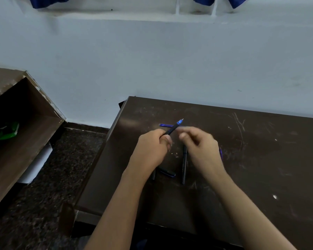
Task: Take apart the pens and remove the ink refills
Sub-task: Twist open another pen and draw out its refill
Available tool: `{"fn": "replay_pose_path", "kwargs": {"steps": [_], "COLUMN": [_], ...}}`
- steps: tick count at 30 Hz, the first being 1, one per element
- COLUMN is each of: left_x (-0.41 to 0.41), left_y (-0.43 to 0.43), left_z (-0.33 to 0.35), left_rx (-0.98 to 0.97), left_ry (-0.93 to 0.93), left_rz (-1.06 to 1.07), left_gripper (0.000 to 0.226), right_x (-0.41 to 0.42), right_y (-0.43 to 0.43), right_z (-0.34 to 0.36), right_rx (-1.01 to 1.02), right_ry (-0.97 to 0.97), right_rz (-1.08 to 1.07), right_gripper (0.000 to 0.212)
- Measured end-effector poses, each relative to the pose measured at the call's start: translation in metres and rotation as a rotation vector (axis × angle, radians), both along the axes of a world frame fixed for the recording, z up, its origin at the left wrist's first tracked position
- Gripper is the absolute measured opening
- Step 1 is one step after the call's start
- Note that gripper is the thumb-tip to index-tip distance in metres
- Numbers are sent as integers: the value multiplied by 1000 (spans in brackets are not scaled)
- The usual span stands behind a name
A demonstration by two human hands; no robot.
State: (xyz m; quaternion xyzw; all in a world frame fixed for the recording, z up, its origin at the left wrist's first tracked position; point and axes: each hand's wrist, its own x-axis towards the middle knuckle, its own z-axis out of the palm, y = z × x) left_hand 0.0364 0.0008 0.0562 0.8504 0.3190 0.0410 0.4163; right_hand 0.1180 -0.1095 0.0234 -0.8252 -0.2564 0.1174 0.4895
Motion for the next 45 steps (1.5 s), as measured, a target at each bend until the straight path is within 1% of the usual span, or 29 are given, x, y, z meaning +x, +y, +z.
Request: {"fn": "replay_pose_path", "kwargs": {"steps": [1,2,3,5,7,8,10,13,15,17,21,24,32,38,43,45], "left_x": [-1,-2,-2,-3,-3,-3,-2,-1,-2,-3,-5,-6,-4,-4,-4,-3], "left_y": [2,4,5,5,4,4,4,4,4,4,3,1,-2,-3,-4,-4], "left_z": [-1,-3,-4,-6,-7,-7,-6,-4,-4,-5,-3,-3,-2,-2,1,1], "left_rx": [25,47,61,74,80,84,79,28,35,79,145,135,132,150,109,121], "left_ry": [17,28,32,37,49,52,51,62,77,97,182,187,222,226,193,190], "left_rz": [32,59,79,89,78,75,71,56,60,83,128,124,118,95,76,70], "left_gripper": [22,22,22,22,22,22,22,23,23,22,21,22,23,24,26,25], "right_x": [-2,-6,-11,-25,-35,-38,-42,-39,-33,-23,3,16,21,21,25,26], "right_y": [-1,0,1,5,10,11,13,14,13,11,-2,-11,-13,-11,-12,-13], "right_z": [-6,-12,-17,-24,-33,-37,-42,-45,-39,-29,-8,3,10,11,10,10], "right_rx": [-243,-416,-529,-636,-724,-756,-787,-759,-659,-530,-277,-179,-137,-183,-209,-200], "right_ry": [-244,-374,-382,-281,-333,-378,-410,-362,-277,-232,-217,-247,-287,-318,-336,-355], "right_rz": [72,162,239,351,426,441,451,430,337,211,-11,-60,-39,6,-38,-54], "right_gripper": [23,25,27,32,34,32,28,23,22,21,17,20,26,28,27,27]}}
